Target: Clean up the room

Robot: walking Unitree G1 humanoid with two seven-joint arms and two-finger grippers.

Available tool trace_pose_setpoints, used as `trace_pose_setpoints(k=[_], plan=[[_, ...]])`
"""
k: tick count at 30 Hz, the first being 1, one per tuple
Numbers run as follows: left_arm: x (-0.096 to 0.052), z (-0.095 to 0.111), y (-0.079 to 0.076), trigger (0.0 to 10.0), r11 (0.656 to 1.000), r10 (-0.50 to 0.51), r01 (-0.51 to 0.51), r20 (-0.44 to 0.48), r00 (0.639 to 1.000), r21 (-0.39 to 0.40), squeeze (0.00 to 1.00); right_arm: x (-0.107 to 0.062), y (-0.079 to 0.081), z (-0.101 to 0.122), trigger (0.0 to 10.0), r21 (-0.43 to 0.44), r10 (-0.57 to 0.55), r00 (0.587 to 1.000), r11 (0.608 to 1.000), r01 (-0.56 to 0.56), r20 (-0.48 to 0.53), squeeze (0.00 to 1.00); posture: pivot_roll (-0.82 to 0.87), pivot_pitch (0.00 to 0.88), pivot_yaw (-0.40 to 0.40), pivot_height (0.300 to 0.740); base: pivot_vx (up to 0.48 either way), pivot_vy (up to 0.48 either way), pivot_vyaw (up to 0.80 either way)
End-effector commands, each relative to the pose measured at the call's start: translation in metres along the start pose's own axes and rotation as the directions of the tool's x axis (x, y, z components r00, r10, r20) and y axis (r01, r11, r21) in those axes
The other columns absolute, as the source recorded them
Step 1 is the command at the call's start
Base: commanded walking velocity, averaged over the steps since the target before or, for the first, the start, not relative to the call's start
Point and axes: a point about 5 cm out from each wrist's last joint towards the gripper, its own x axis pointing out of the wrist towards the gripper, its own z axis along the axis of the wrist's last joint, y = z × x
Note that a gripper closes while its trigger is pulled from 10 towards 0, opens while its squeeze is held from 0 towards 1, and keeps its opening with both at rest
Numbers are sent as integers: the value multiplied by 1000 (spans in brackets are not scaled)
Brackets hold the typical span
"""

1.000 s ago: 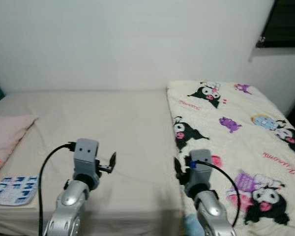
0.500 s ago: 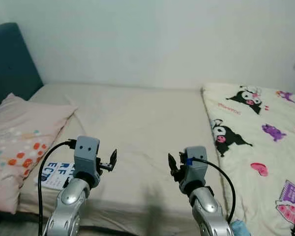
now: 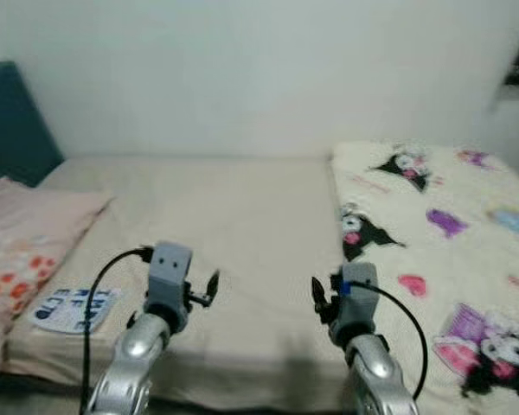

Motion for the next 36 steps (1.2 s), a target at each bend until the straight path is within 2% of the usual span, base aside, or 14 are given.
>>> trace_pose_setpoints(k=[1,6,10,13,19,29,32,33,35,36], plan=[[0,-4,6,10000,1000,23,-23,-25,999,18,0,1,1,-4,10000,16,-8,1000,1000,8,-10,0,38,15,44,740,0,0,0],[10,-3,11,10000,998,35,-34,-23,999,62,0,0,-4,-14,10000,-5,-14,999,1000,14,-46,0,33,5,42,740,0,0,0],[12,-3,12,10000,997,21,-20,-17,1000,70,0,0,-5,-17,10000,-12,-16,998,1000,15,-57,0,34,2,42,740,0,0,0],[13,-4,13,10000,998,16,-15,-16,1000,60,0,-1,-4,-21,10000,-18,-16,998,1000,15,-67,0,32,0,48,740,0,480,0],[12,-3,15,10000,997,31,-31,9,999,69,0,-3,-3,-28,10000,-20,-14,996,1000,12,-84,0,35,0,48,740,0,390,0],[8,-8,13,10000,998,31,-31,4,1000,56,0,-6,-4,-41,10000,-25,-2,991,1000,-1,-132,0,41,0,41,740,0,0,0],[4,-22,9,10000,997,13,-9,-55,998,72,0,-10,-3,-58,10000,-45,12,974,999,-23,-225,0,43,0,39,740,0,0,0],[4,-22,9,10000,997,13,-9,-55,998,72,0,-10,-3,-58,10000,-45,12,974,999,-23,-225,0,43,0,39,740,0,0,0],[0,-45,8,10000,996,9,6,-168,986,91,0,-17,0,-82,10000,-91,29,923,993,-69,-384,0,40,0,39,740,0,0,0],[-1,-56,7,10000,994,12,13,-219,976,112,0,-21,1,-95,10000,-126,32,879,986,-105,-476,0,38,0,39,740,0,0,0]])
